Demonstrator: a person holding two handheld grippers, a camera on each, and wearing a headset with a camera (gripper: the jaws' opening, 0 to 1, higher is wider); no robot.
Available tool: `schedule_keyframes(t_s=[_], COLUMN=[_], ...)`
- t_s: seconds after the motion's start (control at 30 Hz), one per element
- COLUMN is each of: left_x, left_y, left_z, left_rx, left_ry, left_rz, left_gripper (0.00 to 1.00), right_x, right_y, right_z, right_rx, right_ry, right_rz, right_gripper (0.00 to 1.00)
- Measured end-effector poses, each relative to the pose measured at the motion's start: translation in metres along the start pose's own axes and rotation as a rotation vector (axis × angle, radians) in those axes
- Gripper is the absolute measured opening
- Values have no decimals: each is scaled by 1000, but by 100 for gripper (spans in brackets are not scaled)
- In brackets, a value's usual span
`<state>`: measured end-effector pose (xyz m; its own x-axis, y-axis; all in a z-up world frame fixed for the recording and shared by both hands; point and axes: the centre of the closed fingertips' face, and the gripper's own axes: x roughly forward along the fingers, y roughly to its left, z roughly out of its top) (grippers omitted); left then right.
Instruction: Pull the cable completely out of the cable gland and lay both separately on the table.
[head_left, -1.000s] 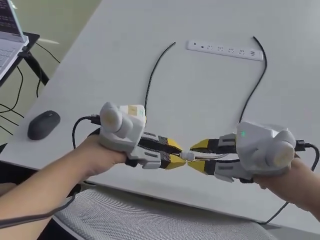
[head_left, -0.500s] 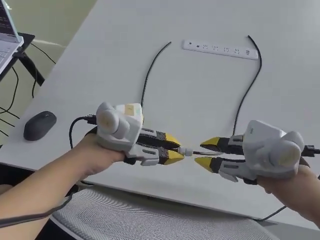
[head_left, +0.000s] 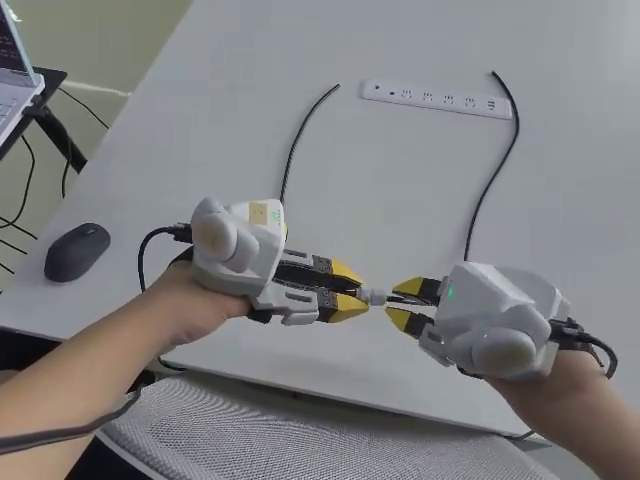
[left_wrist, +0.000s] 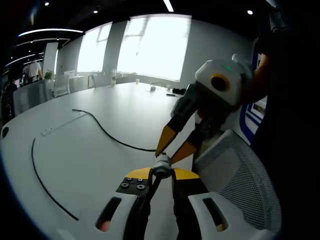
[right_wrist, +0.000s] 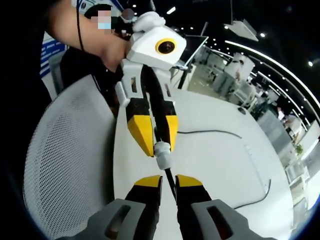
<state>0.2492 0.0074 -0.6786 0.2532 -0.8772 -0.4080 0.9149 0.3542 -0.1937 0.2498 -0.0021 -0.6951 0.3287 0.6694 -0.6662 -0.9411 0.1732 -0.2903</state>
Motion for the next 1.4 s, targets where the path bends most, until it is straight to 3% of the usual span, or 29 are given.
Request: schedule_keyframes(t_s=[0.23, 0.77, 1.4], left_x=[1, 3, 2], left_y=[4, 2, 6], left_z=[2, 2, 0], left_rx=[4, 1, -9], left_ry=[-3, 12, 18], left_rz=[24, 15, 33], left_gripper=[15, 15, 15], right_x=[0, 1, 4], right_y=[-8, -7, -10], right_z=[4, 1, -4], right_rx=[-5, 13, 74], right_ry=[-8, -2, 7], right_rz=[-54, -33, -45], right_gripper=[1, 0, 0])
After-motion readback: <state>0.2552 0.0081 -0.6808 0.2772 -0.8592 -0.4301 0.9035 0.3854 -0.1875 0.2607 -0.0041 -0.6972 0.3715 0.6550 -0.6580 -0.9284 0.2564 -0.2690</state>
